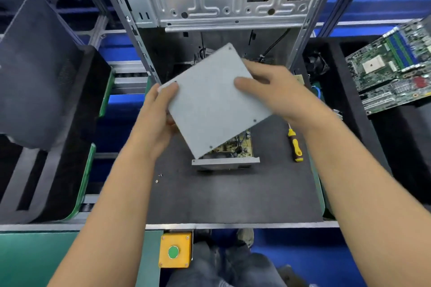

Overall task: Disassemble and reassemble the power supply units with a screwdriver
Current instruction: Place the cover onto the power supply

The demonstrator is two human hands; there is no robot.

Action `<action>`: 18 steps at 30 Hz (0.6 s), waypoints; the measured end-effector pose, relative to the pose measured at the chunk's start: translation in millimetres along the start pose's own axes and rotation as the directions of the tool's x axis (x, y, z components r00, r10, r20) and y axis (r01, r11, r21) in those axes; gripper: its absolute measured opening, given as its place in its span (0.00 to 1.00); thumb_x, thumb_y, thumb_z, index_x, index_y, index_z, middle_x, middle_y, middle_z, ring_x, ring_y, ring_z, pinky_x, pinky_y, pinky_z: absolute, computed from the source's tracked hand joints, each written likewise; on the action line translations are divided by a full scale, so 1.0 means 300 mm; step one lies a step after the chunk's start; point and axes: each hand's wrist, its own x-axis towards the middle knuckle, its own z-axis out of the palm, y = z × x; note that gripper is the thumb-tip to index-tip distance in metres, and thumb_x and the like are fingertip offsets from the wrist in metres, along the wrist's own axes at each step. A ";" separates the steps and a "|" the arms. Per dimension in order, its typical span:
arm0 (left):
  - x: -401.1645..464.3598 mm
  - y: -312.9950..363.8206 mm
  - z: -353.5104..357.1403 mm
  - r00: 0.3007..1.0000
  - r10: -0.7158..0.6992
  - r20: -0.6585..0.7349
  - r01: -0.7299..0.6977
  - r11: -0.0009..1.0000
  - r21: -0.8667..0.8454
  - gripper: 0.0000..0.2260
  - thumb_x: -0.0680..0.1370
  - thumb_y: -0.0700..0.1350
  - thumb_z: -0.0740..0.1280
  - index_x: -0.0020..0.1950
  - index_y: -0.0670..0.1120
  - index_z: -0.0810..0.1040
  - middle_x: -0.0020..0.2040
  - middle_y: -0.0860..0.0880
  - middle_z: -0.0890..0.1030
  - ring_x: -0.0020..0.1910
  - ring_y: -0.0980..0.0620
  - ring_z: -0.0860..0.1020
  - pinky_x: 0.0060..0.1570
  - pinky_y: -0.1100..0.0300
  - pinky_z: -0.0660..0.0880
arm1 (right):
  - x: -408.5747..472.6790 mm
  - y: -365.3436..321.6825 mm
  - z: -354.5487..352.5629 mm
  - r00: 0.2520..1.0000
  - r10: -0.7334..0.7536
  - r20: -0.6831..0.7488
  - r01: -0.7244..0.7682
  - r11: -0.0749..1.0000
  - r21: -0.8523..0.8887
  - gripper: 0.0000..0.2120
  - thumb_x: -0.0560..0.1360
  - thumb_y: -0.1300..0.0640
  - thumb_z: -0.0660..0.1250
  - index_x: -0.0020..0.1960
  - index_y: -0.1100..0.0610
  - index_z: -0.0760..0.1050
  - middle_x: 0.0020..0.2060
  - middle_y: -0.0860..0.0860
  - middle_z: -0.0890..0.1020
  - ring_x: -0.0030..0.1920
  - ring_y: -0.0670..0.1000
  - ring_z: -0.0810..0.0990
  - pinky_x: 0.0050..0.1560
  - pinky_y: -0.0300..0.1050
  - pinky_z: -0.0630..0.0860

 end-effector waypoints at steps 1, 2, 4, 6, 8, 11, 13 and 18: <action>0.003 0.015 -0.013 0.998 -0.060 -0.001 0.060 0.998 -0.006 0.22 0.71 0.56 0.71 0.62 0.47 0.79 0.59 0.44 0.80 0.58 0.44 0.73 0.59 0.46 0.71 | 0.027 -0.039 -0.008 1.000 -0.018 0.012 0.019 0.998 -0.063 0.17 0.79 0.48 0.66 0.67 0.42 0.76 0.56 0.38 0.83 0.55 0.42 0.82 0.54 0.42 0.79; 0.003 0.027 -0.024 0.995 -0.098 -0.012 0.098 0.995 -0.031 0.17 0.71 0.56 0.71 0.55 0.49 0.83 0.54 0.44 0.79 0.56 0.44 0.71 0.57 0.46 0.74 | 0.052 -0.074 -0.013 0.999 -0.036 0.005 0.037 0.994 -0.106 0.15 0.78 0.46 0.65 0.64 0.43 0.78 0.55 0.38 0.83 0.55 0.41 0.82 0.56 0.43 0.78; 0.007 0.034 -0.036 0.991 -0.109 -0.076 0.097 0.984 -0.152 0.12 0.71 0.54 0.73 0.50 0.48 0.83 0.52 0.45 0.78 0.59 0.43 0.76 0.51 0.44 0.81 | 0.087 -0.123 -0.025 0.990 -0.075 -0.118 0.060 0.990 -0.127 0.12 0.77 0.38 0.62 0.52 0.42 0.79 0.48 0.34 0.81 0.53 0.38 0.79 0.56 0.40 0.73; 0.004 0.024 -0.047 0.987 -0.112 -0.118 0.065 0.936 -0.347 0.14 0.71 0.51 0.73 0.53 0.46 0.80 0.54 0.44 0.76 0.63 0.42 0.77 0.47 0.40 0.81 | 0.091 -0.136 -0.040 0.912 -0.116 -0.394 0.080 0.991 -0.107 0.16 0.75 0.33 0.58 0.49 0.42 0.77 0.46 0.35 0.81 0.52 0.37 0.79 0.54 0.39 0.72; -0.011 0.004 -0.038 0.987 -0.112 -0.115 0.036 0.854 -0.519 0.15 0.73 0.50 0.72 0.57 0.44 0.80 0.56 0.44 0.76 0.63 0.41 0.76 0.51 0.36 0.79 | 0.051 -0.113 -0.045 0.829 -0.062 -0.555 0.061 0.998 -0.020 0.22 0.73 0.30 0.58 0.48 0.46 0.78 0.45 0.40 0.83 0.49 0.40 0.80 0.53 0.43 0.75; -0.060 -0.039 0.003 0.983 -0.104 -0.153 -0.017 0.772 -0.635 0.18 0.76 0.48 0.72 0.63 0.42 0.77 0.61 0.38 0.81 0.58 0.37 0.81 0.54 0.36 0.78 | -0.053 -0.043 0.030 0.950 0.171 -0.261 -0.156 0.985 0.076 0.29 0.68 0.23 0.58 0.52 0.44 0.79 0.47 0.39 0.85 0.48 0.39 0.82 0.54 0.47 0.76; -0.100 -0.075 0.043 0.978 -0.104 -0.181 -0.041 0.753 -0.657 0.19 0.76 0.46 0.72 0.65 0.41 0.76 0.58 0.38 0.83 0.54 0.39 0.83 0.55 0.38 0.79 | -0.126 0.015 0.106 0.972 0.209 -0.104 -0.190 0.967 0.167 0.28 0.67 0.24 0.61 0.54 0.42 0.80 0.51 0.37 0.84 0.52 0.38 0.81 0.57 0.48 0.75; -0.207 -0.206 0.154 0.982 -0.091 -0.167 -0.012 0.845 -0.534 0.11 0.79 0.44 0.67 0.60 0.44 0.79 0.60 0.43 0.81 0.55 0.47 0.82 0.63 0.45 0.77 | -0.220 0.091 0.252 0.887 0.237 -0.396 -0.027 0.883 0.468 0.11 0.74 0.44 0.71 0.54 0.46 0.81 0.47 0.43 0.84 0.46 0.41 0.81 0.58 0.55 0.79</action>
